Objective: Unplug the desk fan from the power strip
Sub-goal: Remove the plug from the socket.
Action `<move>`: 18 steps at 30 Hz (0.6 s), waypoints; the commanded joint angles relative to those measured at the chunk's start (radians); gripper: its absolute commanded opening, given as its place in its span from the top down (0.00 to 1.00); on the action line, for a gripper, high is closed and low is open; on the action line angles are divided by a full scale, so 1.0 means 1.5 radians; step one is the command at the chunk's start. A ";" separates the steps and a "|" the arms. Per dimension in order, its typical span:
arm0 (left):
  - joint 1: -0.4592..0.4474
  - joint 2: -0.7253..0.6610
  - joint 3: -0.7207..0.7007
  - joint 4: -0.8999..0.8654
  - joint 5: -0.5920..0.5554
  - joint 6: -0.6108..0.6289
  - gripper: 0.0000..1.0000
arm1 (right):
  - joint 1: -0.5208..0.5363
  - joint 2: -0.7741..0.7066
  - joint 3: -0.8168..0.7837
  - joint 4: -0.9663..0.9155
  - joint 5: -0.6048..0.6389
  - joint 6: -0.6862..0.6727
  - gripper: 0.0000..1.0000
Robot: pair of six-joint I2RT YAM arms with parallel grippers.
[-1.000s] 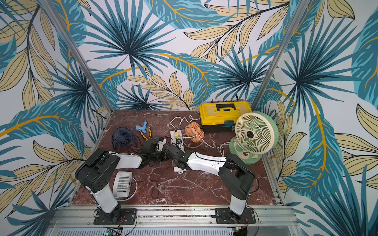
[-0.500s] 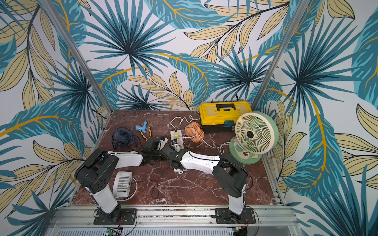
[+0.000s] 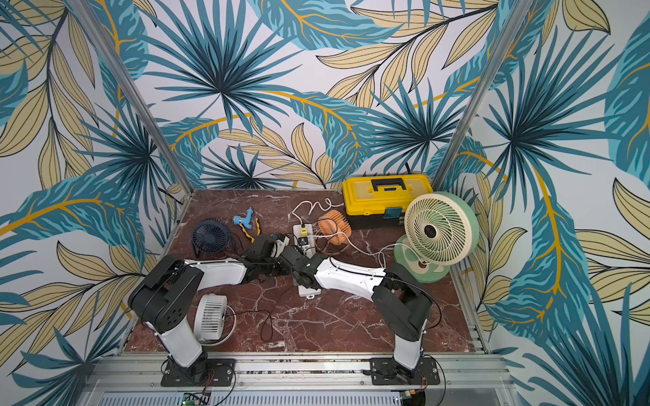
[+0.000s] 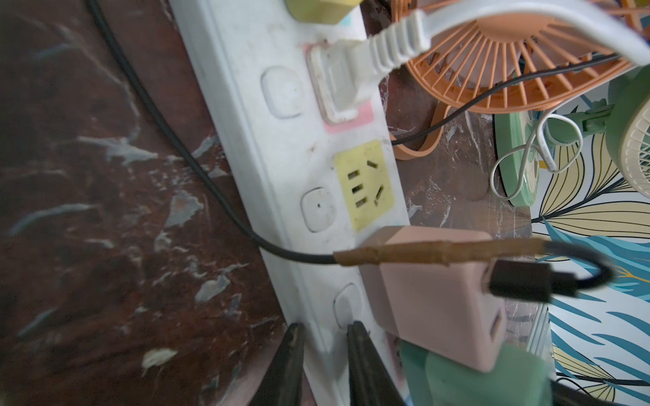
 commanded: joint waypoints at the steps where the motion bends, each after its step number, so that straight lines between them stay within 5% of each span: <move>1: -0.002 0.012 0.001 -0.084 -0.048 0.015 0.74 | 0.004 -0.003 0.008 -0.018 0.024 -0.021 0.92; 18: -0.002 -0.026 -0.017 -0.029 -0.029 0.015 0.66 | -0.015 -0.137 -0.101 0.055 -0.058 0.016 0.91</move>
